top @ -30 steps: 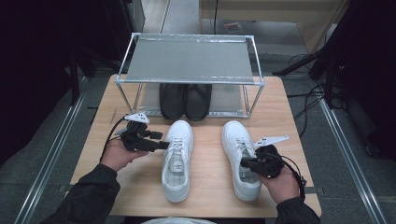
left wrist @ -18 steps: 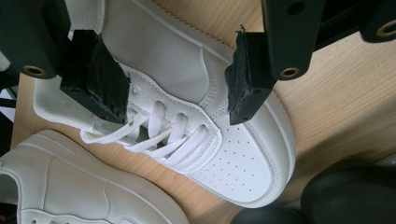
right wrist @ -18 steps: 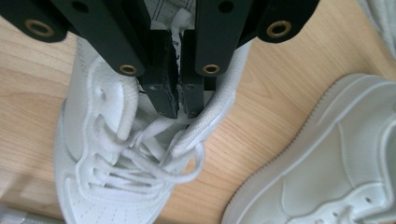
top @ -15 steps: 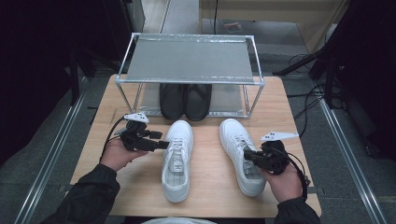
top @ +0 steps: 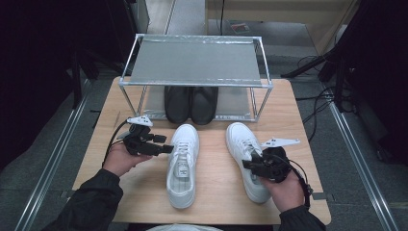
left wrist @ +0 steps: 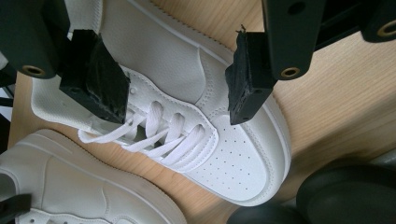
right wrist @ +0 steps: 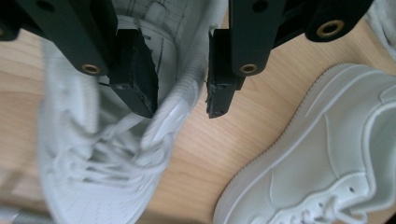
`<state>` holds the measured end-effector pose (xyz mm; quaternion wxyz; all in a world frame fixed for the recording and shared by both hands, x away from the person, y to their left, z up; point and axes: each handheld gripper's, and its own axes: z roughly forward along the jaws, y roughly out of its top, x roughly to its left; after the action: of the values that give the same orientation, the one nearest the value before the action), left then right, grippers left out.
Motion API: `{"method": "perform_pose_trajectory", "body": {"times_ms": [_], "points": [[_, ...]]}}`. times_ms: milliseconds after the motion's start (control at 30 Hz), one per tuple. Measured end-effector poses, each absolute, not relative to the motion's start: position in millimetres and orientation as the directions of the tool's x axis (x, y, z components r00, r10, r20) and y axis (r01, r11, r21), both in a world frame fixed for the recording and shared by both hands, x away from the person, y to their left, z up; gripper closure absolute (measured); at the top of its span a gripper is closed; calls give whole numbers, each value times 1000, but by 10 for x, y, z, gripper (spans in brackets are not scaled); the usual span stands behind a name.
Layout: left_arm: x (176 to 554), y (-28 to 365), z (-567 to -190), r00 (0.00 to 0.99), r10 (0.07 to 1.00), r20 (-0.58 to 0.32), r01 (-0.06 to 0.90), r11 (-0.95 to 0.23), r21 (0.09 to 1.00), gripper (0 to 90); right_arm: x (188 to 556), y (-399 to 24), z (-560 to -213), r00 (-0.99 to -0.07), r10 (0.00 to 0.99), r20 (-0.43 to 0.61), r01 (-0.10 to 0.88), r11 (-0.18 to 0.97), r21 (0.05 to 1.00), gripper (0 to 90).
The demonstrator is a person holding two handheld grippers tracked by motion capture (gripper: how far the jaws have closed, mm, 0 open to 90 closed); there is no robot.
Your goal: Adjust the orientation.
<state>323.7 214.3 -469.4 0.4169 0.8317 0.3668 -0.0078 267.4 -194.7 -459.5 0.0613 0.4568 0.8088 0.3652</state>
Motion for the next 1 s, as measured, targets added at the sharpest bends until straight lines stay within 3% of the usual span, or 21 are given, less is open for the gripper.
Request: {"method": "perform_pose_trajectory", "body": {"times_ms": [267, 400, 567, 1000], "points": [[3231, 2142, -4687, 734, 602, -315, 612, -383, 692, 385, 2759, -1848, -4632, -557, 787, 264, 734, 317, 601, 812], [3230, 2152, -4684, 730, 606, -316, 614, -378, 693, 384, 2747, -1804, -4562, -542, 809, 227, 729, 318, 606, 826], [3205, 2183, -4682, 727, 610, -315, 613, -370, 698, 384, 2749, -1736, -4496, -553, 791, 262, 721, 297, 626, 827], [3075, 2269, -4712, 715, 625, -313, 618, -355, 702, 380, 2788, -1324, -4490, -626, 744, 235, 684, 380, 622, 824]]}}
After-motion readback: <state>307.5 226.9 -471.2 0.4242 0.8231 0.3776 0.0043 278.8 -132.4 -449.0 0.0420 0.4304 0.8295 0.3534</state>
